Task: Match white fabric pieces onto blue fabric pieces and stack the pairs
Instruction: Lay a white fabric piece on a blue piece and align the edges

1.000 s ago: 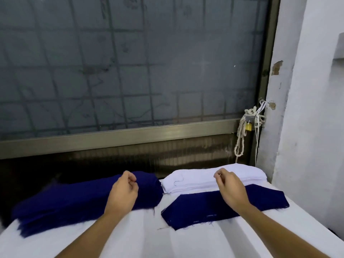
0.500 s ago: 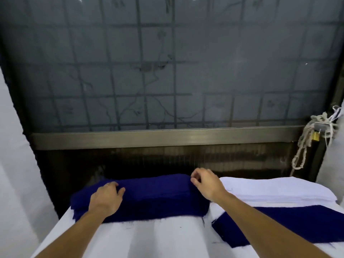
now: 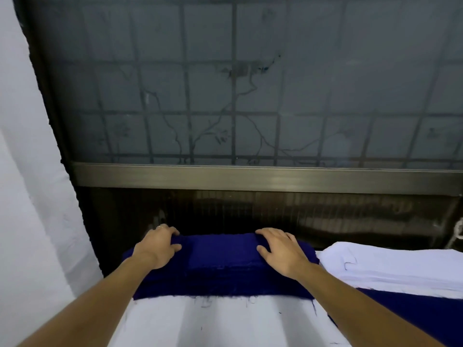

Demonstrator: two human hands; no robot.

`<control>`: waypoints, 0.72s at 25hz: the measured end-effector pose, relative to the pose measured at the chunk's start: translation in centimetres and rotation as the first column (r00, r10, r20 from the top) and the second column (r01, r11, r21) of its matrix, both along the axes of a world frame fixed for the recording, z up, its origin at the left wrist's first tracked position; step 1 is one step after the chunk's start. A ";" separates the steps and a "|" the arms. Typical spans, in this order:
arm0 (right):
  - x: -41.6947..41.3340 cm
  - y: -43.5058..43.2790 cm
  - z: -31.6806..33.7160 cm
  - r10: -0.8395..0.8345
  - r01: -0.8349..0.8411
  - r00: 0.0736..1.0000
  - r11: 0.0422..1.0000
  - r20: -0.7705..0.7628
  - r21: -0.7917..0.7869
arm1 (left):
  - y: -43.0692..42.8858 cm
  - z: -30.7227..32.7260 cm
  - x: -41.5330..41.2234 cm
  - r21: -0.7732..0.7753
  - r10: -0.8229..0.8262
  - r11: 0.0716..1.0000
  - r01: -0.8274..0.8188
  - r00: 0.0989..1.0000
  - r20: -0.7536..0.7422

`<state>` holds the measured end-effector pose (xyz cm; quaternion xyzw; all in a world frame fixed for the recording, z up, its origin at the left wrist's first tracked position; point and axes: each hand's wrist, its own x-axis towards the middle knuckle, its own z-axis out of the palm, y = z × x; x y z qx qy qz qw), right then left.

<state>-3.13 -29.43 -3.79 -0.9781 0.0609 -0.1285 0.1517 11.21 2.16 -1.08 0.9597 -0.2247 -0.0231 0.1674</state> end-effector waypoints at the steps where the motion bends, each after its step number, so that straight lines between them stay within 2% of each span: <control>1: 0.0 0.1 -0.3 0.004 -0.004 1.000 1.000 0.004 -0.006 | 0.2 0.0 0.1 -0.010 -0.003 1.000 0.003 1.000 0.027; 4: 0.1 0.3 -0.4 -0.014 0.014 1.000 1.000 0.022 -0.002 | 0.5 0.0 0.3 -0.065 -0.015 0.998 0.020 0.997 0.073; 8: 0.6 0.5 0.1 -0.026 0.023 0.998 0.999 0.049 0.049 | -0.2 0.3 0.6 0.085 -0.075 0.994 0.066 0.992 0.099; 12: 1.2 1.4 0.2 0.007 -0.013 0.998 0.995 0.054 0.100 | -1.3 1.7 0.8 0.104 -0.127 0.987 0.122 0.991 0.046; 18: 1.1 1.7 -0.2 -0.012 0.000 0.996 0.990 0.089 0.139 | -1.8 1.8 0.3 0.025 -0.152 0.988 0.151 0.968 0.200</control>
